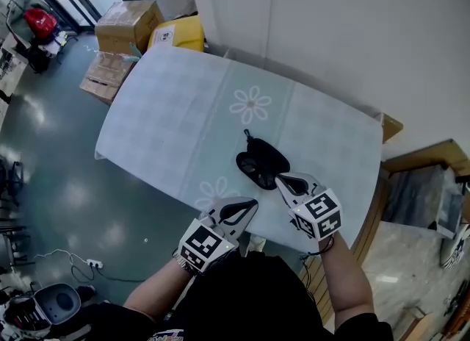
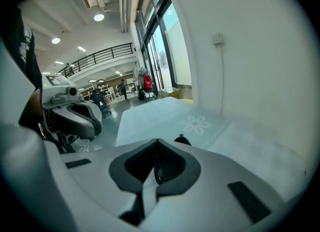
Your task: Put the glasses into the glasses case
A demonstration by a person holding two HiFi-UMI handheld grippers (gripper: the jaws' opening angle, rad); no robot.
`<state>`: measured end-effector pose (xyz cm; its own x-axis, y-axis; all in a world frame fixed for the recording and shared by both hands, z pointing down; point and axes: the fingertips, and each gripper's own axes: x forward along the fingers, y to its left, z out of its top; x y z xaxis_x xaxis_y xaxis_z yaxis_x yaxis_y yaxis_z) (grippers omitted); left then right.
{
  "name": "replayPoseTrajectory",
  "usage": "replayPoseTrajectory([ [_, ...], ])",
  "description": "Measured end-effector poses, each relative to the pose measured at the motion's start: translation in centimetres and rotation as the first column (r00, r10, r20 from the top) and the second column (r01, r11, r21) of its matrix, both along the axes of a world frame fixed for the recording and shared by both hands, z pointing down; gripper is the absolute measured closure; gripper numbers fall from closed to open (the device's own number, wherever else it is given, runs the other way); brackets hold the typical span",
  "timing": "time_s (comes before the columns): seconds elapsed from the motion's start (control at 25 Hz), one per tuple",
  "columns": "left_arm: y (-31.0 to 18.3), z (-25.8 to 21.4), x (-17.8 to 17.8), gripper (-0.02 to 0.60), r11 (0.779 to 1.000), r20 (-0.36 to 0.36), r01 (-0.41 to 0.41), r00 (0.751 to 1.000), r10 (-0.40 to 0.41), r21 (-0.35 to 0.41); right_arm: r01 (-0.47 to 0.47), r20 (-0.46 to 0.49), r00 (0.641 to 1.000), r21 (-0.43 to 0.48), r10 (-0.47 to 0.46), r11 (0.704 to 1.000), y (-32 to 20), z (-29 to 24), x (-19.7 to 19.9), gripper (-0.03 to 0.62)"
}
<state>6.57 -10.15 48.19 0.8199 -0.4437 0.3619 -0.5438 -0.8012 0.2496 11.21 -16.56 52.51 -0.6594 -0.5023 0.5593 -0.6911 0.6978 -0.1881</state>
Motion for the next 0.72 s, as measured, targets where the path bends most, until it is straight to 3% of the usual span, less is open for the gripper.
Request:
replayPoseTrajectory([
  [0.4,2.7,-2.2,0.9,0.554,0.995,-0.030,0.077,0.997,-0.075,0.057,-0.067,0.110,0.993,0.156,0.050,0.985,4.4,-7.0,2.3,0.571],
  [0.72,4.3,-4.3,0.3,0.554,0.985,-0.040,0.134,0.991,-0.131,0.109,-0.089,0.155,0.986,0.176,0.062,0.980,8.0,-8.5,3.2,0.571],
])
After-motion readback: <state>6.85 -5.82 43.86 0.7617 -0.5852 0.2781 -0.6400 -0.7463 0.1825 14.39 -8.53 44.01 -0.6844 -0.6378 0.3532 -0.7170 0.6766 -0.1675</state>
